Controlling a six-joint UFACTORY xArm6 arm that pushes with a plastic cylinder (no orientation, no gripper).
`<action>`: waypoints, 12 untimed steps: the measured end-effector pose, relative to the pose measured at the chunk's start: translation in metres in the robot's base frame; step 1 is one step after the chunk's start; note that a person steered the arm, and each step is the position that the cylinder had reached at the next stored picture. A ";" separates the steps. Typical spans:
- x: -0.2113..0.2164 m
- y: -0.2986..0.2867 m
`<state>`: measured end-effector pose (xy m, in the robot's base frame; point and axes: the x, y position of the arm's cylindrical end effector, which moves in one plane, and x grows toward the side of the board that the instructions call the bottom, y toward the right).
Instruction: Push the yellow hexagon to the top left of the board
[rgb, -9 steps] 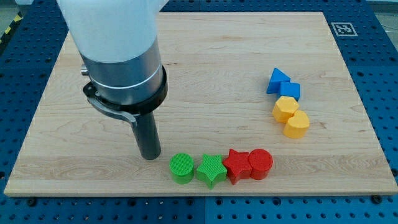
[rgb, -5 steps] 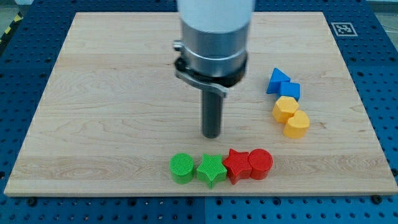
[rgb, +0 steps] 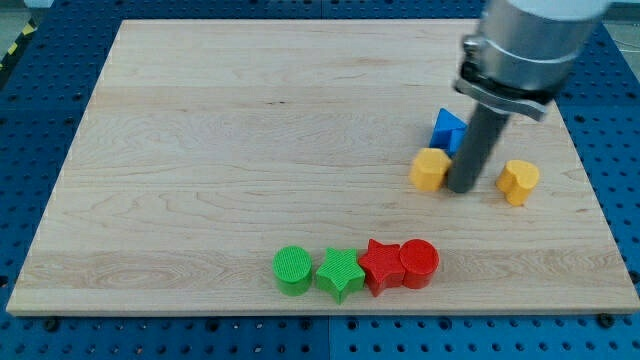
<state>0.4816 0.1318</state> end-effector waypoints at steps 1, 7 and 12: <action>-0.028 -0.054; -0.071 -0.257; -0.086 -0.302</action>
<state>0.3955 -0.1702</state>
